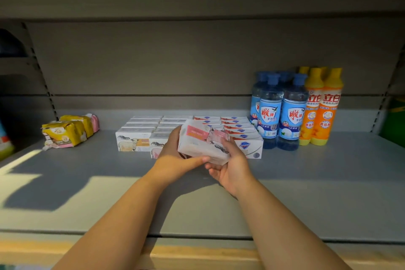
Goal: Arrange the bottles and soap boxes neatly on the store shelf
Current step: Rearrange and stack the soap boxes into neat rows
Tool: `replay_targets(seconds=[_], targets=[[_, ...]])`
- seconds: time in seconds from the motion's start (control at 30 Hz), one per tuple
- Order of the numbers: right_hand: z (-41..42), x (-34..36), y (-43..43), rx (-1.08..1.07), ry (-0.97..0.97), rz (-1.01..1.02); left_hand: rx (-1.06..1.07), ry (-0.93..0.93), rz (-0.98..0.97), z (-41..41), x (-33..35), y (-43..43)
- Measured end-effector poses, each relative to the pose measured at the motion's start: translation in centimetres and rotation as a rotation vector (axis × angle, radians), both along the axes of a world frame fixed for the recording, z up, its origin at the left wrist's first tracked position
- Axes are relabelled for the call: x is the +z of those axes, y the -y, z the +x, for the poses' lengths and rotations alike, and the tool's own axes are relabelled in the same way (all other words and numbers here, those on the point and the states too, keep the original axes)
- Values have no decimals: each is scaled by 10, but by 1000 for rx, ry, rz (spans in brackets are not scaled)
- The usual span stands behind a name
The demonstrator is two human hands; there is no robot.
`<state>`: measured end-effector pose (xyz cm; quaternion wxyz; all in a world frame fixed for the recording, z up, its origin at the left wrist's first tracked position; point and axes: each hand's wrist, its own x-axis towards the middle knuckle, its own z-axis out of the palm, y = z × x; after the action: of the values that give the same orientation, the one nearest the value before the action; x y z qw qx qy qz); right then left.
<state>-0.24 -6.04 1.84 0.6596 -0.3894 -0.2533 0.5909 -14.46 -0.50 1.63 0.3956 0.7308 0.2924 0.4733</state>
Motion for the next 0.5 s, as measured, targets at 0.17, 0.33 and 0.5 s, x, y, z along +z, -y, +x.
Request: replay_targets(seconds=[0.17,0.33,0.5], targets=[[3,4,6,196,21,-154,86,-69,353,-5,3,1],[0,0,0,152,180,-83,185,56,189,1,3,2],[-12,-2,2,73,458,24,357,184,-35,0,8,-9]])
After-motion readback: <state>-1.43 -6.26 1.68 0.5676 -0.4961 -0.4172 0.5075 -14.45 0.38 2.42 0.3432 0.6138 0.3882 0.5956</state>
